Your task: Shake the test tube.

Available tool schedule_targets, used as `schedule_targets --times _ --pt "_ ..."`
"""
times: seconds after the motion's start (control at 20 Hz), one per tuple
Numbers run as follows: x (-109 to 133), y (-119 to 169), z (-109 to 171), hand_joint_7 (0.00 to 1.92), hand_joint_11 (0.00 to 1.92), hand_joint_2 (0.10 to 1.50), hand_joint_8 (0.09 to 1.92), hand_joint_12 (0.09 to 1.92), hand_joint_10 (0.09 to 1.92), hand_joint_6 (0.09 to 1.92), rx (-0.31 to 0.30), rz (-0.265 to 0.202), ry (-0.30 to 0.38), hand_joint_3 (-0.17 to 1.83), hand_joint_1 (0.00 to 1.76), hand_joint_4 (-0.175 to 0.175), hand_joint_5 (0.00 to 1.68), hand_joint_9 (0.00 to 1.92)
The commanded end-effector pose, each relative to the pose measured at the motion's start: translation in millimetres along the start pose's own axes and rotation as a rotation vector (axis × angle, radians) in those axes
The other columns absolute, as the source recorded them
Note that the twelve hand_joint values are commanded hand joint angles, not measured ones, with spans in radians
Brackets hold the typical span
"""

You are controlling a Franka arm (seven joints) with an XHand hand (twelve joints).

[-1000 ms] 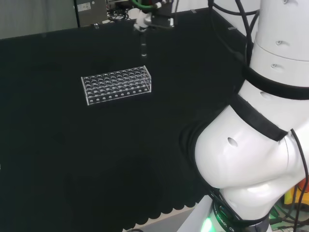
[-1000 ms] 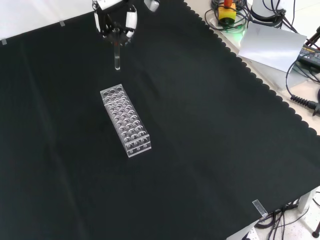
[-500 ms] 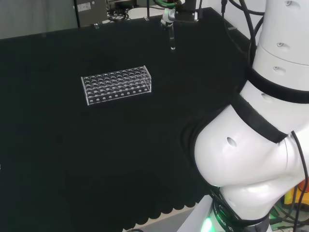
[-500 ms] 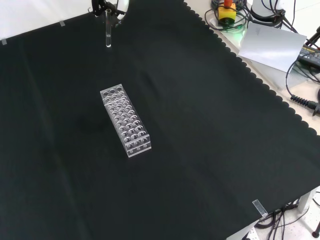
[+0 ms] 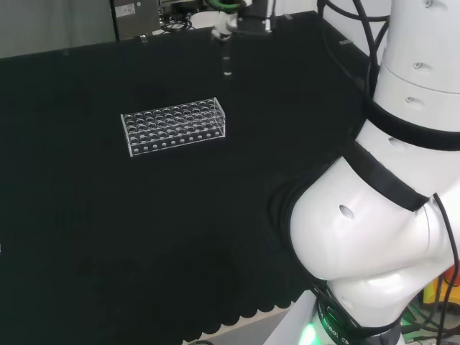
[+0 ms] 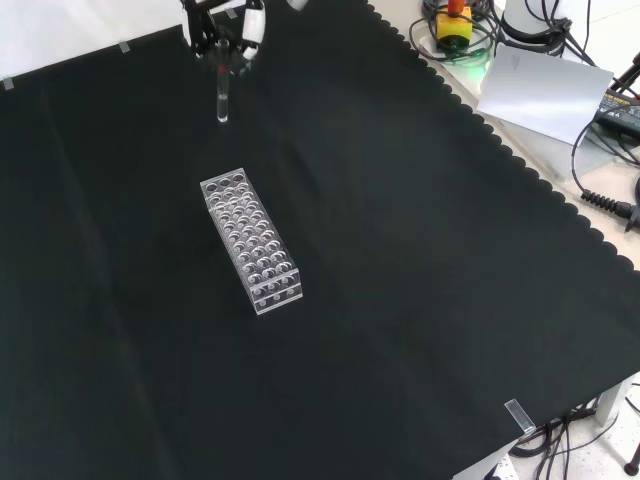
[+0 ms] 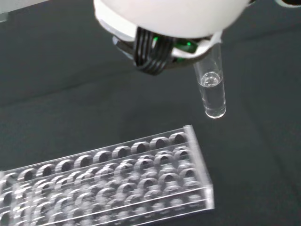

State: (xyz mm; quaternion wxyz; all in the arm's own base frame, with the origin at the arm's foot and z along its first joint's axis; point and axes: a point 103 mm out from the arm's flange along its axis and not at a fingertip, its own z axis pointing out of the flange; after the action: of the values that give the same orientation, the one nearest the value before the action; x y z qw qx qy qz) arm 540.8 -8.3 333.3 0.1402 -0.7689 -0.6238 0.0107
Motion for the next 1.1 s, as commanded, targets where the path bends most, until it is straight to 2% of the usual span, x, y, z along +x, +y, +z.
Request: schedule_targets --times 0.05,0.2,0.3,0.5,0.75,1.0,1.1 --pt "83.9 -1.1 13.3 1.71 1.30 0.66 0.47 0.85 0.59 0.48 0.033 -0.179 0.020 0.60 1.23 -0.175 1.36 1.62" --pt "117.7 -3.5 15.8 1.71 1.30 0.66 0.47 0.85 0.59 0.48 0.041 -0.255 0.013 0.60 1.23 -0.175 1.36 1.62" --pt "133.7 -5.4 15.8 1.71 1.30 0.66 0.47 0.85 0.59 0.48 0.044 -0.290 0.012 0.60 1.23 -0.175 1.36 1.62" --pt "146.4 -6.7 15.3 1.71 1.30 0.66 0.47 0.85 0.59 0.48 0.045 -0.314 0.013 0.60 1.23 -0.175 1.36 1.62" --pt "137.7 -3.7 14.4 1.71 1.30 0.66 0.47 0.85 0.59 0.48 0.044 -0.291 0.002 0.60 1.23 -0.175 1.36 1.62" --pt "97.5 1.8 10.2 1.71 1.30 0.66 0.47 0.86 0.59 0.48 0.033 -0.225 -0.006 0.60 1.23 -0.175 1.36 1.62" --pt "78.5 3.1 8.0 1.52 1.29 0.59 0.51 0.85 0.59 0.51 0.026 -0.191 -0.017 0.72 1.30 -0.175 1.36 1.61"
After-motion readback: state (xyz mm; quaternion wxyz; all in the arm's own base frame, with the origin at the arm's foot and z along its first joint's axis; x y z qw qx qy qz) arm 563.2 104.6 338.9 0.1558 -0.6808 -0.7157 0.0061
